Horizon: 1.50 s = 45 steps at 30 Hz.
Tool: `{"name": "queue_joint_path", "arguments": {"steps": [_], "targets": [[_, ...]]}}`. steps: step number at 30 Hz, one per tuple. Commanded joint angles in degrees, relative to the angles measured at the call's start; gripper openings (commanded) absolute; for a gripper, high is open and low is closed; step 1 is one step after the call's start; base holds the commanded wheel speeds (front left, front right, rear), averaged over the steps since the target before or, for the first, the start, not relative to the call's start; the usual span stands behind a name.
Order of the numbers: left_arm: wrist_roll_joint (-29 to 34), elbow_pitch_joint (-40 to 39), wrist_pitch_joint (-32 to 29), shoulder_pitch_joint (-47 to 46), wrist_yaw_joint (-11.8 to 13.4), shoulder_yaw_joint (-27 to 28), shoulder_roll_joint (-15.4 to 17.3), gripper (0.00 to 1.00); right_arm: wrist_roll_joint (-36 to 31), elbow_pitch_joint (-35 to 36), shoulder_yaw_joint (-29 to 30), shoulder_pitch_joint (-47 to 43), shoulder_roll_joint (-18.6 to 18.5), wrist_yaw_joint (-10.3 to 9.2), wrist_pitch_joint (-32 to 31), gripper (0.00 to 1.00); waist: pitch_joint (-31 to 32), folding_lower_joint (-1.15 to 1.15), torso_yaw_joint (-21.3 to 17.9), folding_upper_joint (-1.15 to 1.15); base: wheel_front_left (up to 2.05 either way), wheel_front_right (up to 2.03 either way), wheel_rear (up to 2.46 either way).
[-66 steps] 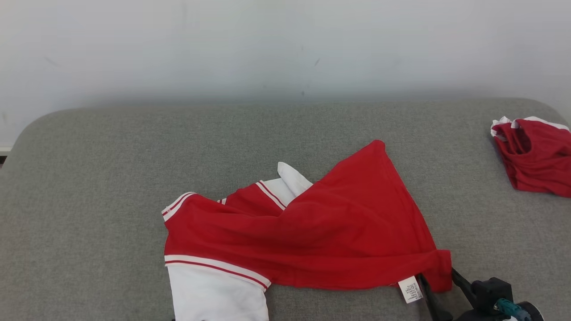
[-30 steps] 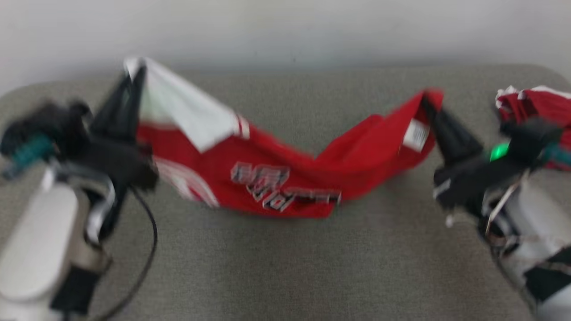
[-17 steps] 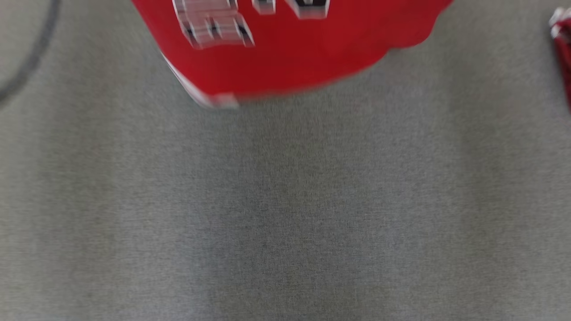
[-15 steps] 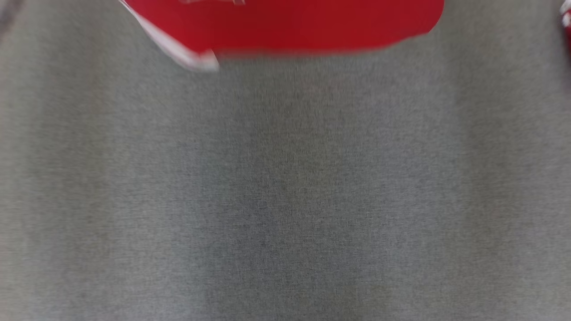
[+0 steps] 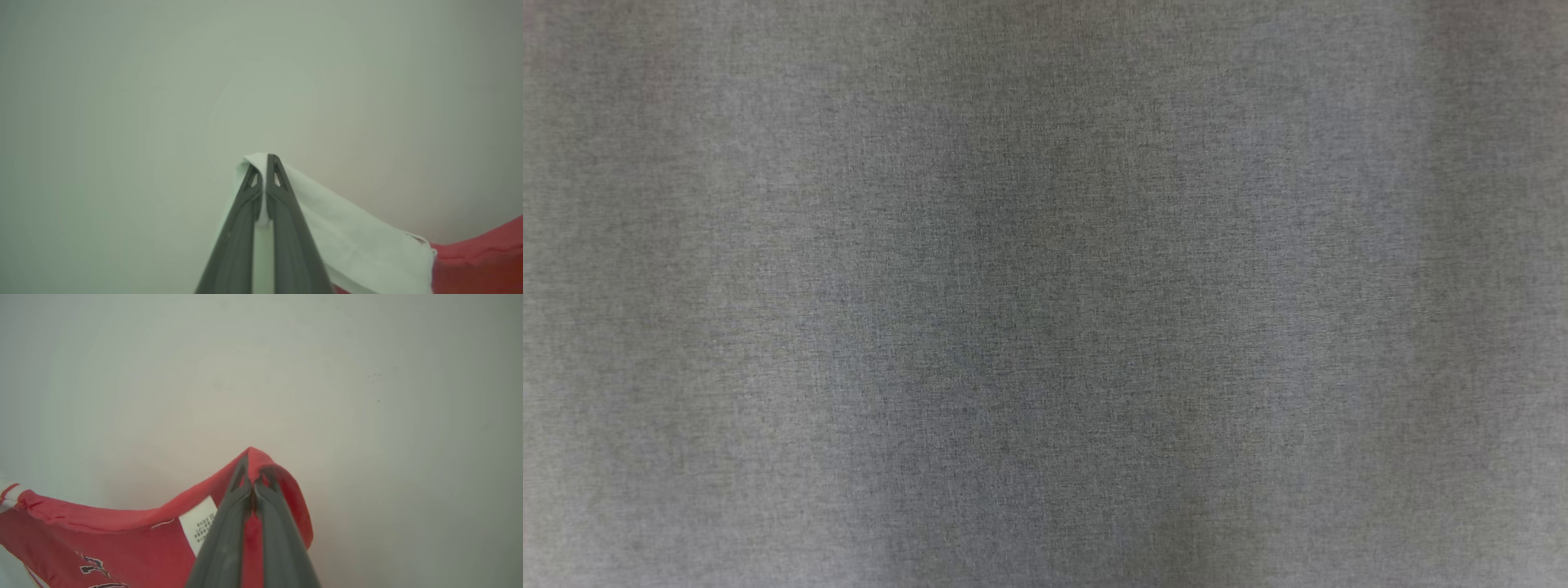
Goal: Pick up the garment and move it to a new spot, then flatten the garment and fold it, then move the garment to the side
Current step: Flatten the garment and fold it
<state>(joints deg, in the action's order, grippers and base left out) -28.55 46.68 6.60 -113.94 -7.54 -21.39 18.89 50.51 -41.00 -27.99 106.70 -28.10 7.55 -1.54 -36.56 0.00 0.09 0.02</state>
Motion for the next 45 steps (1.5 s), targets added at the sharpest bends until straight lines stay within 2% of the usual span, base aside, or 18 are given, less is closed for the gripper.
{"name": "queue_joint_path", "arguments": {"steps": [1,8,14,19,23,24,28,34,35,38,45], "targets": [[-0.5,0.5,0.3,-0.5,0.1,-0.3,0.0,0.00,0.6,-0.3,-0.4,0.5,0.3,-0.16,0.3,0.00,-0.4,0.00,-0.1,-0.02,0.00,0.00,0.00],[-3.7,3.7,2.2,-2.3,0.1,-2.6,0.4,0.00,3.1,-1.7,-4.2,0.7,-1.8,-0.16,1.3,0.00,-1.5,0.00,-0.1,-0.02,0.00,0.00,0.00],[-7.8,3.3,2.4,1.6,0.1,-5.3,0.9,0.00,6.5,-0.4,-7.2,-2.9,-4.0,-0.16,2.9,0.00,-0.3,0.00,0.0,-0.02,0.00,0.00,0.00],[-11.8,-0.7,4.8,9.1,0.1,-6.3,2.5,0.00,10.2,4.1,-10.0,-11.2,-6.8,-0.16,5.5,0.00,3.3,0.00,-0.4,-0.02,0.00,0.00,0.00],[-13.8,-6.1,6.5,19.1,0.2,-5.7,4.4,0.00,12.9,9.5,-12.1,-20.4,-10.2,-0.16,7.8,0.00,7.1,0.00,-0.3,-0.02,0.00,0.00,0.00],[-14.8,-9.7,7.1,25.6,0.8,-5.2,5.2,0.00,14.2,12.3,-12.6,-25.5,-11.8,-0.16,9.1,0.00,9.1,0.00,-0.2,-0.02,0.00,0.00,0.00],[-16.5,-19.6,7.5,40.1,3.8,-4.1,7.7,0.00,16.2,17.8,-13.6,-36.1,-15.2,-0.16,11.8,0.00,12.9,0.00,0.0,-0.02,0.00,0.00,0.00],[-19.7,-38.0,8.0,62.8,11.4,-1.0,11.8,0.00,18.1,24.3,-13.3,-51.6,-18.9,-0.16,14.7,0.00,16.7,0.00,-0.1,-0.02,0.00,0.00,0.00],[-19.7,-38.0,8.0,62.8,11.4,-1.0,11.8,0.00,18.1,24.3,-13.3,-51.6,-18.9,-0.16,14.7,0.00,16.7,0.00,-0.1,-0.02,0.00,0.00,0.00],[-20.8,-45.9,8.0,72.5,15.0,-0.2,13.1,0.00,19.1,26.1,-11.6,-59.0,-19.7,-0.16,15.7,0.00,18.2,0.00,0.5,-0.02,0.00,0.00,0.00],[-23.0,-55.1,8.3,89.7,20.2,0.2,12.2,0.00,18.1,28.8,-6.3,-77.7,-19.1,-0.16,16.7,0.00,22.1,0.00,1.7,-0.02,0.00,0.00,0.00]]}}
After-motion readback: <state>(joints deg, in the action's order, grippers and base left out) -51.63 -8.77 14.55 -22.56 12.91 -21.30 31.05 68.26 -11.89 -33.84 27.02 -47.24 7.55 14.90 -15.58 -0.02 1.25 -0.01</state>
